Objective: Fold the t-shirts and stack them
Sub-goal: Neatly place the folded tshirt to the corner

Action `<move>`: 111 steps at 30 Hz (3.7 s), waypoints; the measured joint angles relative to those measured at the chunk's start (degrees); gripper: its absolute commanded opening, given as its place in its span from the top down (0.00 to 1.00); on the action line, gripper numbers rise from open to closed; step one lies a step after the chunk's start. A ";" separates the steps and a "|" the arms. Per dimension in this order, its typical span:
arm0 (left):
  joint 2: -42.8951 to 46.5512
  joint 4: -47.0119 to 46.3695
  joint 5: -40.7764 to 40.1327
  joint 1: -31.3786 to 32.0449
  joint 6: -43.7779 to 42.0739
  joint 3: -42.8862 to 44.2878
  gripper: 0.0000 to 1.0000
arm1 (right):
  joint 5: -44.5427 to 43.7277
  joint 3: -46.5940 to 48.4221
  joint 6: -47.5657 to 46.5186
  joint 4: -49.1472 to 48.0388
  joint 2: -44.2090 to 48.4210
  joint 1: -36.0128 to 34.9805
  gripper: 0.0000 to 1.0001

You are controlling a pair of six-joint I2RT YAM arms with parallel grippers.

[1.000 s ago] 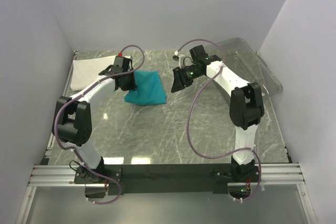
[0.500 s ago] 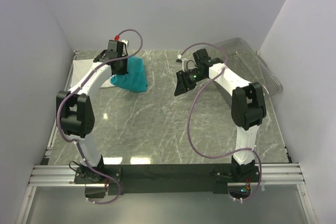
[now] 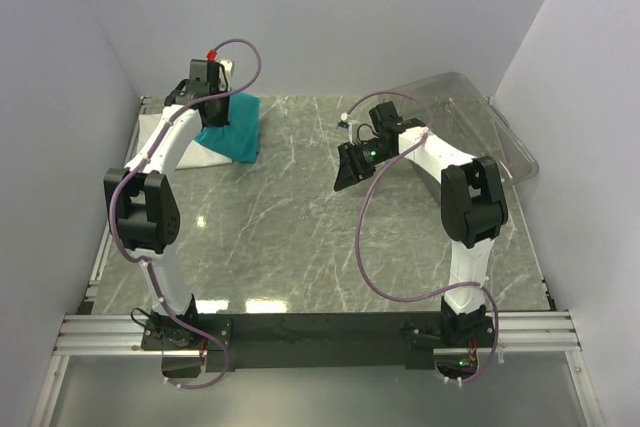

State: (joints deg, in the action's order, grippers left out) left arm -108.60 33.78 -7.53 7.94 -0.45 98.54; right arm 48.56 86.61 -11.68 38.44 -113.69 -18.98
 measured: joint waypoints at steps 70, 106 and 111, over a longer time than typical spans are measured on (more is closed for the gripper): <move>-2.54 1.68 1.29 -8.13 -0.39 3.06 1.00 | 1.07 -1.03 0.26 -2.08 -0.02 0.15 0.49; -16.59 2.25 -4.31 -14.25 4.61 12.39 0.36 | 1.95 -2.62 0.20 -2.25 -0.02 0.24 0.49; -18.14 3.10 -12.24 -14.69 6.45 14.49 0.12 | 1.95 -2.62 0.15 -2.23 -0.02 0.24 0.49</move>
State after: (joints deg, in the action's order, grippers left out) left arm -126.74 36.88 -19.77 -6.74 6.00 113.03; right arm 50.50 83.99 -11.53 36.21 -113.71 -18.74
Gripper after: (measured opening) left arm 0.815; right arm 0.510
